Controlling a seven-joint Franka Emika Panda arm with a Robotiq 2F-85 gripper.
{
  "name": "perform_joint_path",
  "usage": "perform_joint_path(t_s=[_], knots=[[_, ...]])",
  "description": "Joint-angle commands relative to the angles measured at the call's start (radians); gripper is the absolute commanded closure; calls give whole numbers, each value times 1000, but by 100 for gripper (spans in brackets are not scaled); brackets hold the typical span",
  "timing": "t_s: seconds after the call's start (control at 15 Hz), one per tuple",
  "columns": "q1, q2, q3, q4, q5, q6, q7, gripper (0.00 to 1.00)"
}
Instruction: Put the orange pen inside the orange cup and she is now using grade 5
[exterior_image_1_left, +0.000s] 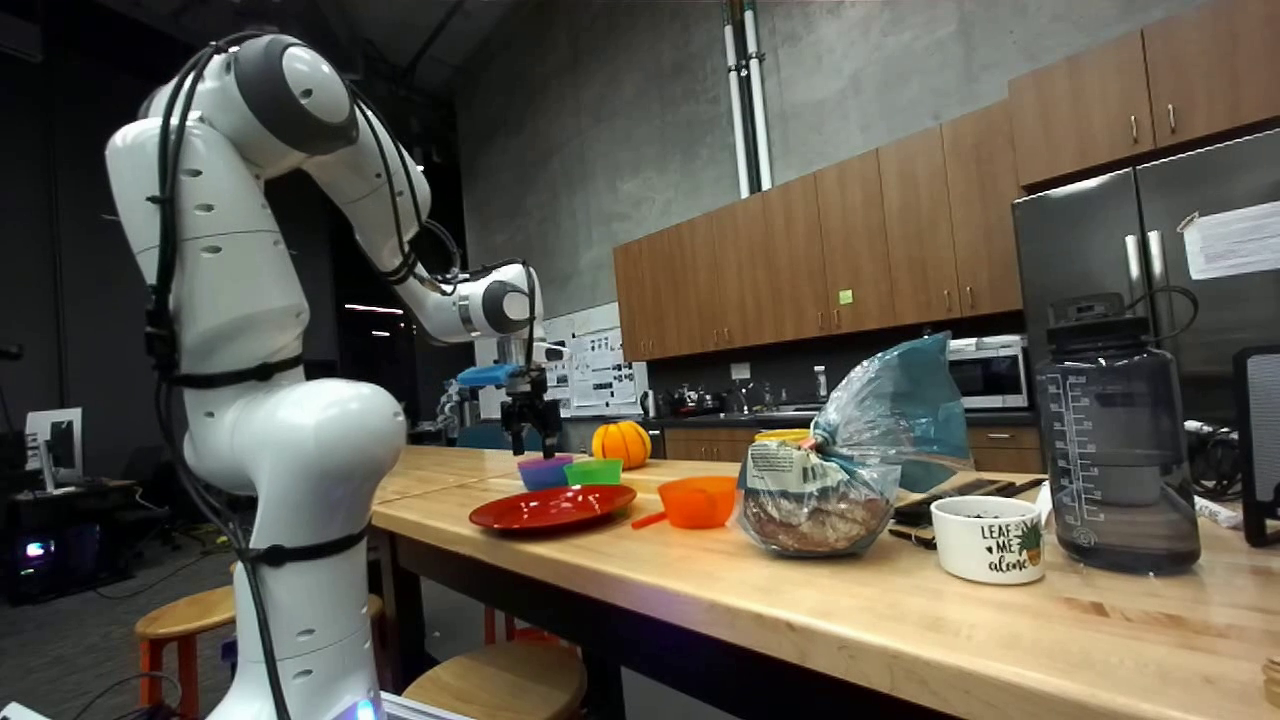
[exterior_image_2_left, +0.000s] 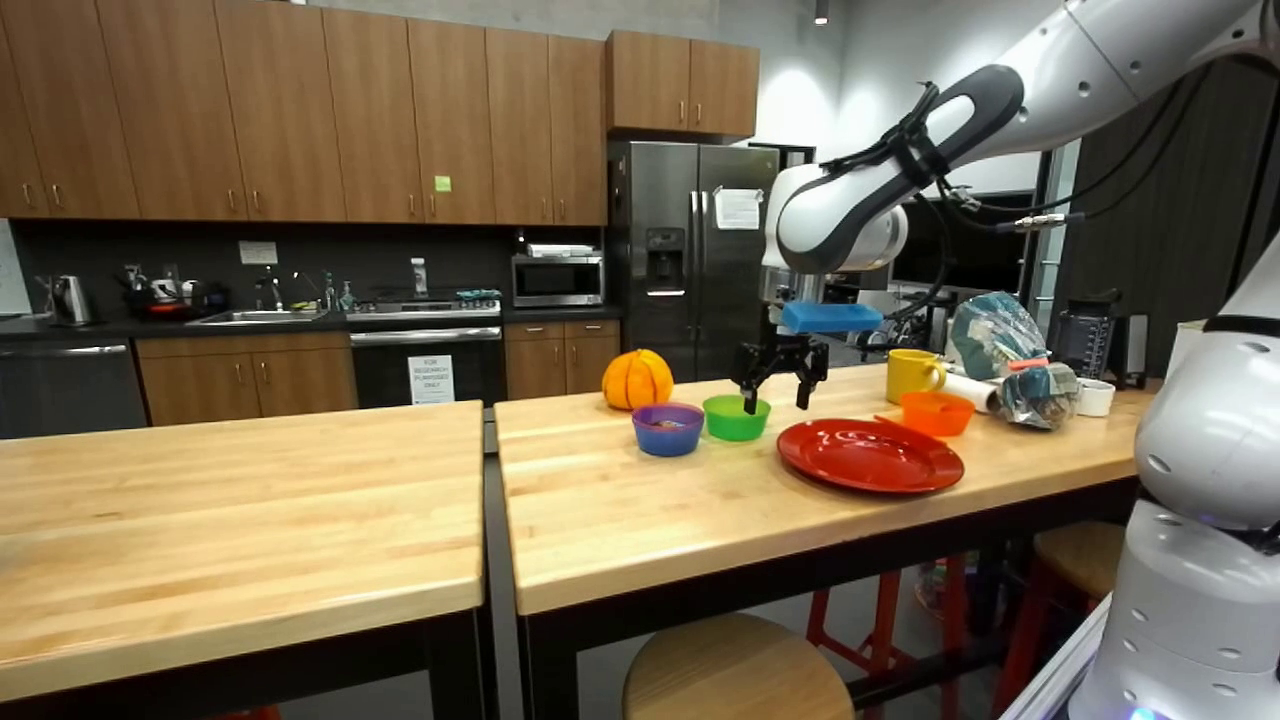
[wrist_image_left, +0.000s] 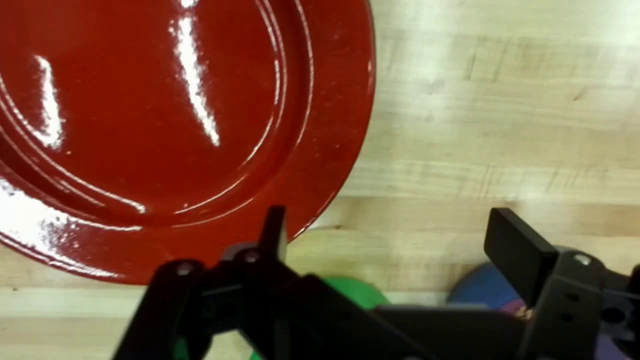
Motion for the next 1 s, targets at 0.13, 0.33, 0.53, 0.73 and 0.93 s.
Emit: perform_joint_path(t_s=[0.13,0.33,0.53,0.73,0.93], knots=[[-76,2,-70,7,-69,43,-37,0],[-117,3,-102,7,-125,55,-52,0],[-147,13,-139,14,-152,66,-90,0],[-170,29,-178,21,-152,79,-137,0],[-167,14,-179,6,-138,75,-126,0]])
